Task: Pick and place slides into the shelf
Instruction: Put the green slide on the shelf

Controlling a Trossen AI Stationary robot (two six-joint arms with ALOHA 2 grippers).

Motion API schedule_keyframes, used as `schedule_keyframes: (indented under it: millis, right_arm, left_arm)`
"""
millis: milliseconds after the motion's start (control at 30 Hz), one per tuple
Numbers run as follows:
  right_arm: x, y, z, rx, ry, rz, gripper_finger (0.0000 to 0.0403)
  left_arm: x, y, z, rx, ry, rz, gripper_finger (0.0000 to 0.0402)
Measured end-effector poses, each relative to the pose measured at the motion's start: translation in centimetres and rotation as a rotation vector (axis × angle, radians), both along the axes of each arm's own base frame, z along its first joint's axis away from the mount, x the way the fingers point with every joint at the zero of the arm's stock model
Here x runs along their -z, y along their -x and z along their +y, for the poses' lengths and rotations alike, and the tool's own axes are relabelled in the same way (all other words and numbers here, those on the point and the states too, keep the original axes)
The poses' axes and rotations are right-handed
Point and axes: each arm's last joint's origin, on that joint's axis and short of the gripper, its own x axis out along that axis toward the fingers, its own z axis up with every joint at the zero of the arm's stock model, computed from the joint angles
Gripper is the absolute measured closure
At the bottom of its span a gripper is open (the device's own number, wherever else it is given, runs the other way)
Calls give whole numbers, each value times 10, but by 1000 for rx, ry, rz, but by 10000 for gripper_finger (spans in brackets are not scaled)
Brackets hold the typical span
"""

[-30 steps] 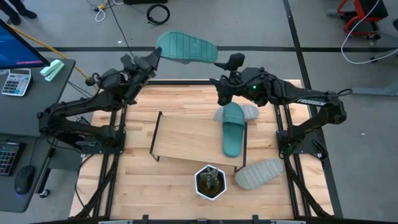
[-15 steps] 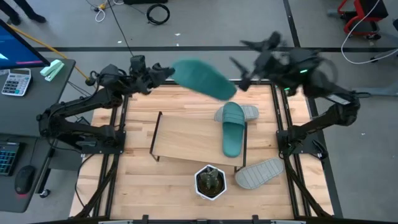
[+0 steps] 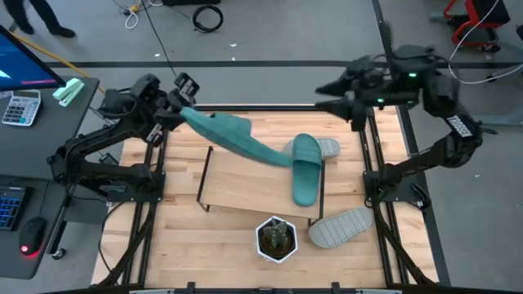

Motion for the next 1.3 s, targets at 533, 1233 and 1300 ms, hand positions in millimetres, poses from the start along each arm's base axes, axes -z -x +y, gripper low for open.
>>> schedule_keyframes:
  millis: [533,1233,1300]
  right_arm:
    - [25,-93,-39,-371,-304,-56,122]
    - [65,-188,-13,-928,-481,-36,129]
    - [63,-188,-13,-931,-475,-44,129]
  left_arm:
    - [-5,6,-23,51,-209,-189,352]
    - [-12,-6,-7,-17,-295,-188,352]
    - [-10,-8,0,-37,-294,-168,352]
